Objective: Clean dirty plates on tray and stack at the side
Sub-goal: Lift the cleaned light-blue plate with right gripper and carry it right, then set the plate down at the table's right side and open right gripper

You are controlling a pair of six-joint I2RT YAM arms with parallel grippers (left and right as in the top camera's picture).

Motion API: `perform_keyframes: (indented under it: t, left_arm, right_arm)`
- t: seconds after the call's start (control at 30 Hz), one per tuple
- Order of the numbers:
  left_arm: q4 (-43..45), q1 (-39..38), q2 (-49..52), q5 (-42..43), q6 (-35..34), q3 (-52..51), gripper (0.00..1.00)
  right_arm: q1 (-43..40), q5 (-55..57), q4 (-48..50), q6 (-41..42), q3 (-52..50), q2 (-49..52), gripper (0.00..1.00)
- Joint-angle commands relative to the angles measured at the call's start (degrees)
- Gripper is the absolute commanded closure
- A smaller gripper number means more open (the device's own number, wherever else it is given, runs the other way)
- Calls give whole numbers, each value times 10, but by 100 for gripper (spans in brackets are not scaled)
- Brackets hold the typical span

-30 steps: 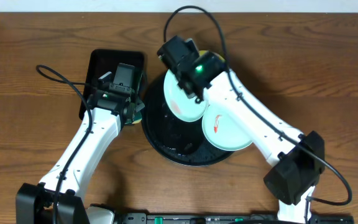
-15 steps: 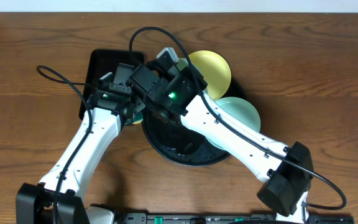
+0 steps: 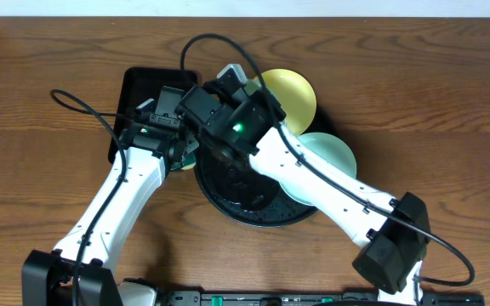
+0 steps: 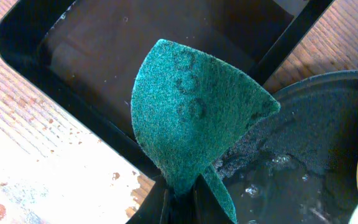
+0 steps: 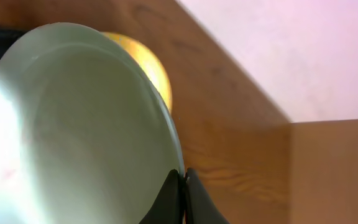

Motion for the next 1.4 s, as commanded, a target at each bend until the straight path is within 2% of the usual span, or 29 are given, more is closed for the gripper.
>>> perform_keyframes:
  t: [0.0, 0.23, 0.4, 0.5, 0.7, 0.83, 1.03, 1.23, 1.27, 1.3, 1.37]
  left_arm:
    - [-5, 2, 1, -3, 5, -8, 92]
    - [-5, 2, 1, -3, 5, -8, 92]
    - [-5, 2, 1, -3, 5, -8, 92]
    - [-5, 2, 1, -3, 5, -8, 92]
    - [-5, 2, 1, -3, 5, -8, 92]
    - [-5, 2, 1, -3, 5, -8, 92]
    - [-5, 2, 1, -3, 5, -8, 92]
    - [-5, 2, 1, -3, 5, -8, 92]
    - [-5, 2, 1, -3, 5, -8, 92]
    - [-5, 2, 1, -3, 5, -8, 93]
    - [-5, 2, 1, -3, 5, -8, 92]
  right_arm:
    - [-52, -108, 0, 41, 15, -21, 99]
    - [-213, -356, 0, 43, 15, -49, 99]
    - [-370, -585, 2, -15, 14, -48, 99]
    - [-455, -658, 4, -26, 14, -42, 99]
    - [-585, -671, 31, -5, 13, -20, 99]
    - [-628, -656, 49, 18, 11, -3, 99]
    - [-662, -617, 50, 22, 10, 24, 99]
    - [-656, -607, 40, 22, 10, 54, 99]
    - [-656, -608, 38, 22, 10, 56, 94]
    - [-655, -611, 36, 20, 10, 61, 85]
    - [-653, -624, 32, 5, 10, 63, 56]
